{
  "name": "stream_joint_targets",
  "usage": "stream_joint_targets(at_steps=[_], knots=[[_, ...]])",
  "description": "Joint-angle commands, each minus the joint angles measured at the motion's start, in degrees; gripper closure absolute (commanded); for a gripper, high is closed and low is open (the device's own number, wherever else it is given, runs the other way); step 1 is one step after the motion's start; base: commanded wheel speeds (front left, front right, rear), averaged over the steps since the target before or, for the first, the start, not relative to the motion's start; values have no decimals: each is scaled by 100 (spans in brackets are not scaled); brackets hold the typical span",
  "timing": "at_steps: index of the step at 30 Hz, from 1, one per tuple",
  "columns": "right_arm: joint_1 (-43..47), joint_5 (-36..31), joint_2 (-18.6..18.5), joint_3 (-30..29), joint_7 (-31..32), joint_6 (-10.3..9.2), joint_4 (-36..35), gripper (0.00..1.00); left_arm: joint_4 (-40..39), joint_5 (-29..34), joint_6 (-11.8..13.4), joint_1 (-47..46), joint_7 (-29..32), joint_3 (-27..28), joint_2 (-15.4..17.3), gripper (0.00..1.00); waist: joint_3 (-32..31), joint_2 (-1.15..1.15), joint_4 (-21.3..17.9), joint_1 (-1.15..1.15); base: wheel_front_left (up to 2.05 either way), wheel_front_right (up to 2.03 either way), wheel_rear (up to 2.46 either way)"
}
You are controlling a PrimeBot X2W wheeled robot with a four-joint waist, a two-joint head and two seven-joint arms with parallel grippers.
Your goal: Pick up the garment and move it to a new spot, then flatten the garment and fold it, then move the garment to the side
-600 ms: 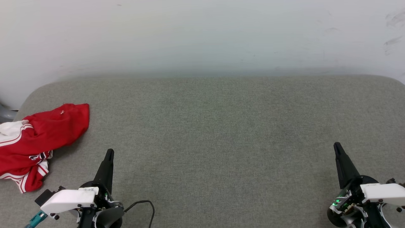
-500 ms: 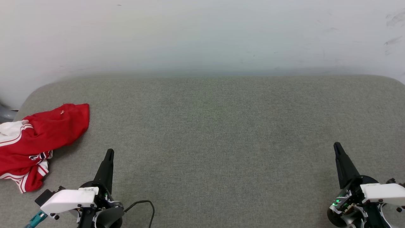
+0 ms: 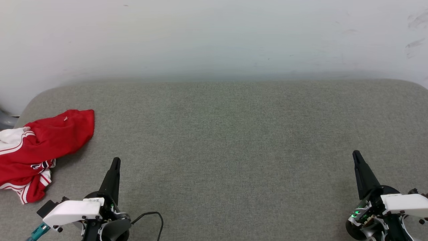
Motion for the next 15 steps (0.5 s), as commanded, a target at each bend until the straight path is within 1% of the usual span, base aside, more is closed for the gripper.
stream_joint_targets(at_steps=[1,11,12,15], knots=[[-71,-26,22,2,10,-2,5,100,-6,4,-15,-31,10,15,-15,100,0,0,0,0,0,0,0],[-71,-26,21,3,9,-2,5,100,-6,4,-15,-31,10,14,-15,100,0,0,0,0,0,0,0],[0,0,1,0,0,0,0,0,0,0,0,0,0,1,0,0,0,0,0,0,0,0,0],[99,0,3,6,-5,-1,117,0,120,0,1,85,-5,-27,-7,0,0,0,0,0,0,0,0]])
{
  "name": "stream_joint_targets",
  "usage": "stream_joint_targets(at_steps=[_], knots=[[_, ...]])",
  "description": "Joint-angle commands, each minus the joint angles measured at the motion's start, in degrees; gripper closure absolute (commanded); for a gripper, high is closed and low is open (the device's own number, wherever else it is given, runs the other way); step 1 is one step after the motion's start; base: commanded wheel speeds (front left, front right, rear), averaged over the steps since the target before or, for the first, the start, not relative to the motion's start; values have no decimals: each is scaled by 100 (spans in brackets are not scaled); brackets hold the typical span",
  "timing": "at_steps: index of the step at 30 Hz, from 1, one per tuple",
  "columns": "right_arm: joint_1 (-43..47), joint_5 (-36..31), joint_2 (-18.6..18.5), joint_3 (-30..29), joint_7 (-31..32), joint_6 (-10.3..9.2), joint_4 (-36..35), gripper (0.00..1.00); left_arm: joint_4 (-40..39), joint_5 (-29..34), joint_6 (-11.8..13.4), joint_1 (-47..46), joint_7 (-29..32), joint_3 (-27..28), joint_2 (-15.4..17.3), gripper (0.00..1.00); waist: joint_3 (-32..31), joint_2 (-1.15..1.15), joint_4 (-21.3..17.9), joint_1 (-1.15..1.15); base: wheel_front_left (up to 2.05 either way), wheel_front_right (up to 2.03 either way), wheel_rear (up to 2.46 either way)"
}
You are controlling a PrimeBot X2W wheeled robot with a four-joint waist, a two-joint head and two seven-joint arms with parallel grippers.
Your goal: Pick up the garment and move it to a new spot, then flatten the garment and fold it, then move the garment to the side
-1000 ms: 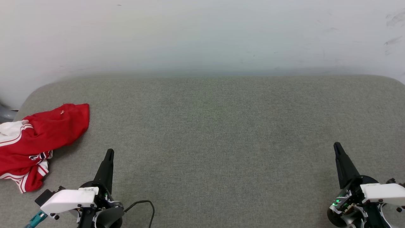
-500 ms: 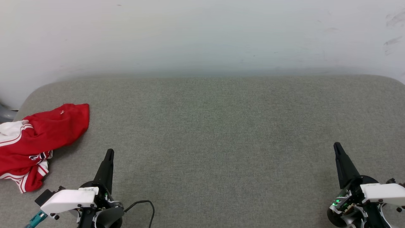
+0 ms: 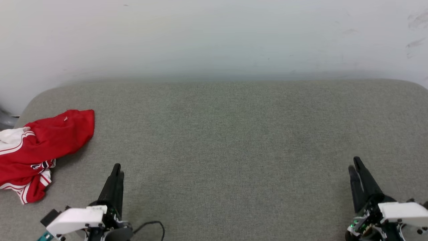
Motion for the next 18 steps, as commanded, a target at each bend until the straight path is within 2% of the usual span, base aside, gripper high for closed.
stream_joint_targets(at_steps=[1,13,18], knots=[[42,-3,1,7,-10,1,11,0,24,3,0,36,-12,-20,-3,0,0,0,0,0,0,0,0],[138,-152,-30,226,-312,1,-458,0,-402,116,0,-33,-388,-413,-1,0,0,0,8,0,0,0,0],[166,-379,-103,339,-463,1,-600,0,-592,369,0,-28,-517,-509,2,0,-4,0,14,0,0,0,0]])
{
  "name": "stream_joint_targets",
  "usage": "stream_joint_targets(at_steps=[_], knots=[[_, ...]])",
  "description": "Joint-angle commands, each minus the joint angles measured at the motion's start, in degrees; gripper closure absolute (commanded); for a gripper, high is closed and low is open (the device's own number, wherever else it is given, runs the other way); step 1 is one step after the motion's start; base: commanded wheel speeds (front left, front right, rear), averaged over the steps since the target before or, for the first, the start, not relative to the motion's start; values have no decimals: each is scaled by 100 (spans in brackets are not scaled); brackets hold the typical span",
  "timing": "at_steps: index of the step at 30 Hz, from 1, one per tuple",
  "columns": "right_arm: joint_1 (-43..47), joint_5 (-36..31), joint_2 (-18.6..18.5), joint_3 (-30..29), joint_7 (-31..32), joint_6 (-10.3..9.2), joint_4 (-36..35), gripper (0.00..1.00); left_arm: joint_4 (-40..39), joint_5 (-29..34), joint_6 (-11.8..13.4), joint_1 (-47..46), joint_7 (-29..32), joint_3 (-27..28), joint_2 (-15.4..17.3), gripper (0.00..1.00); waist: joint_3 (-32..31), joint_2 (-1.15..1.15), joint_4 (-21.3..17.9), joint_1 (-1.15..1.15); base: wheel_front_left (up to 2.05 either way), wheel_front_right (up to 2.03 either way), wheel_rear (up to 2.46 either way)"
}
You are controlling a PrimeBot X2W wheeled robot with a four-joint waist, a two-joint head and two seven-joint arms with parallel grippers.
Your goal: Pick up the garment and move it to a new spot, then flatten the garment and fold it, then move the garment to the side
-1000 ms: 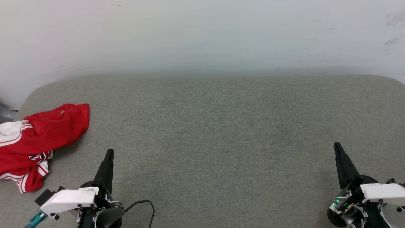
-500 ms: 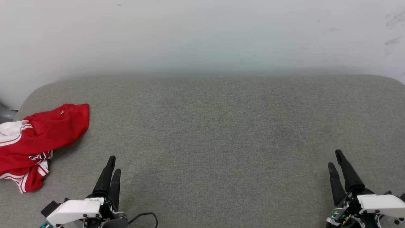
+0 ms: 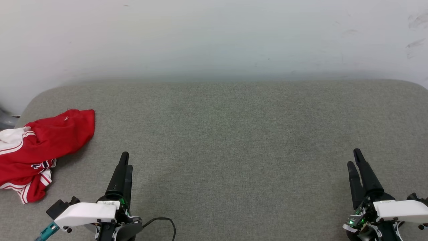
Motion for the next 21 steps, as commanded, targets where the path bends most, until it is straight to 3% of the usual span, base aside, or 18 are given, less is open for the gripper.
stream_joint_targets(at_steps=[1,11,21], knots=[[-17,-118,-74,34,-58,1,-161,0,-155,127,-1,-164,-58,-52,13,0,-1,0,1,0,0,0,0],[64,-1280,-124,109,-331,1,-282,0,-218,1126,-1,-138,-294,-105,11,0,-22,0,18,0,0,0,0],[119,-2949,-67,38,-542,1,-458,0,-349,2531,-1,-82,-504,-76,11,0,-34,0,21,0,0,0,0]])
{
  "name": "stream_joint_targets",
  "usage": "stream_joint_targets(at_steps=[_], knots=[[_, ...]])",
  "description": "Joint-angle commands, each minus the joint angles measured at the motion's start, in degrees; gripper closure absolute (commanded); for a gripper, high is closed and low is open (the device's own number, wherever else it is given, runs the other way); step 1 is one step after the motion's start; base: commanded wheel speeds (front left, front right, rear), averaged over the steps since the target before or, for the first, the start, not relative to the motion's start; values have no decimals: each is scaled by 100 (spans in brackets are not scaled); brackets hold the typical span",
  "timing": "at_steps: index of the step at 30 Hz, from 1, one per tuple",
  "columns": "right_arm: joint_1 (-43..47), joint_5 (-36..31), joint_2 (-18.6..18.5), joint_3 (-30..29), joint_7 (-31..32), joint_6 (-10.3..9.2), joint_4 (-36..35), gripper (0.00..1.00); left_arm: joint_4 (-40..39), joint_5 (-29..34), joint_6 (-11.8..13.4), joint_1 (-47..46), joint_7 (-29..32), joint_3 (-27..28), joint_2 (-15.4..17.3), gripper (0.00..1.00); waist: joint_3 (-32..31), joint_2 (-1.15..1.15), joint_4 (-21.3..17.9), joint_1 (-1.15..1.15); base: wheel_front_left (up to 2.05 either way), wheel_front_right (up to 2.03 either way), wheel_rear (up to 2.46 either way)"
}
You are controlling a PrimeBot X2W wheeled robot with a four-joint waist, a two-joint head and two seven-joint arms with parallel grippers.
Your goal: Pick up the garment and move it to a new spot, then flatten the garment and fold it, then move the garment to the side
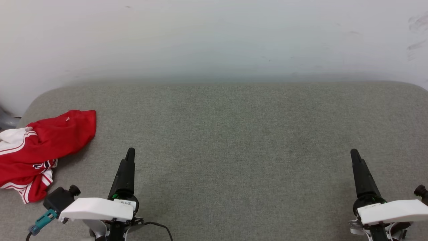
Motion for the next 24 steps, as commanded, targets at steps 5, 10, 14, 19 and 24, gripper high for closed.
stream_joint_targets(at_steps=[5,10,14,19,24], knots=[[-20,-887,17,-12,-131,1,-191,0,-162,828,-1,-66,-137,-64,9,0,-3,0,1,0,0,0,0],[-8,-1633,38,-17,-224,0,-266,0,-198,1595,-2,-47,-229,-154,9,0,-7,0,-2,0,0,0,0],[-6,-2129,48,22,-257,0,-293,0,-227,2147,4,-23,-300,-217,10,0,-13,0,-7,0,0,0,0],[-14,-2683,3,53,-223,0,-362,0,-249,2729,48,2,-387,-266,11,0,-16,0,-6,0,0,0,0],[5,-3186,-21,26,-179,0,-467,0,-230,3318,141,20,-464,-339,88,0,-21,0,0,0,0,0,0]])
